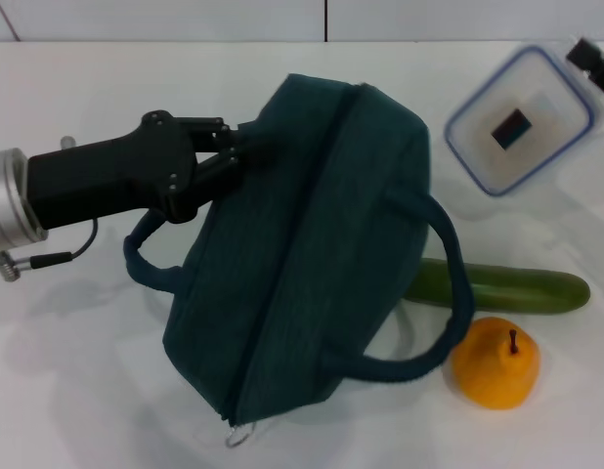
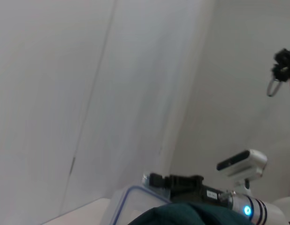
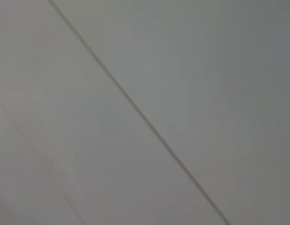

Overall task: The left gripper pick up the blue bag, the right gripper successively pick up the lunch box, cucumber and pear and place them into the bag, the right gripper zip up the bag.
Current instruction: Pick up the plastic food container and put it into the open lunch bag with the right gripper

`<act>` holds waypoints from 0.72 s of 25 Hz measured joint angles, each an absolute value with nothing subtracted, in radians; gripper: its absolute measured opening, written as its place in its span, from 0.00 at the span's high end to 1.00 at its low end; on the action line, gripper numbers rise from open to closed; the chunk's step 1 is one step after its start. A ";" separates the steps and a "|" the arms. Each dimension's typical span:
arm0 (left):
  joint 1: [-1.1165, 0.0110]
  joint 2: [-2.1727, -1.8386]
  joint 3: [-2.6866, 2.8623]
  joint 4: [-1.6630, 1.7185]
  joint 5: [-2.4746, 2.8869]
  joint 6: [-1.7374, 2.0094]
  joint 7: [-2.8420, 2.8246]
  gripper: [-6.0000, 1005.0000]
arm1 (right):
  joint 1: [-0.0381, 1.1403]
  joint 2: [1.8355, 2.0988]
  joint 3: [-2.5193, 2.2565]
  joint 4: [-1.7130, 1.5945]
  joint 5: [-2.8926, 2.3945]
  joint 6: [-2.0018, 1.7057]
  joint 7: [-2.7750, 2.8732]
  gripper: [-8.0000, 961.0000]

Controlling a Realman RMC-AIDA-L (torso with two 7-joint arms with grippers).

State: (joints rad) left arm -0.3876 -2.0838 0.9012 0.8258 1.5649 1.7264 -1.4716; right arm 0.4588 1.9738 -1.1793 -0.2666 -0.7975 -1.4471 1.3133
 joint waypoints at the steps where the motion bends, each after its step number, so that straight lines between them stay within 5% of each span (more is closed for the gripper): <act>1: -0.390 -2.085 0.905 0.828 1.565 1.728 -1.476 0.87 | 0.463 1.970 -1.180 -0.279 -0.798 -1.466 1.325 0.89; 10: -0.428 -2.089 0.951 0.787 1.579 1.650 -1.485 0.87 | 0.523 1.989 -1.173 -0.473 -0.791 -1.575 1.381 0.89; 18: -0.451 -2.089 1.001 0.772 1.575 1.579 -1.485 0.87 | 0.689 2.003 -1.221 -0.531 -0.805 -1.573 1.442 0.89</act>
State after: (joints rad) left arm -0.4509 -2.0892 1.0011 0.7716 1.5747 1.5791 -1.4849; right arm 0.6888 2.0034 -1.2211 -0.5315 -0.8053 -1.5726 1.4424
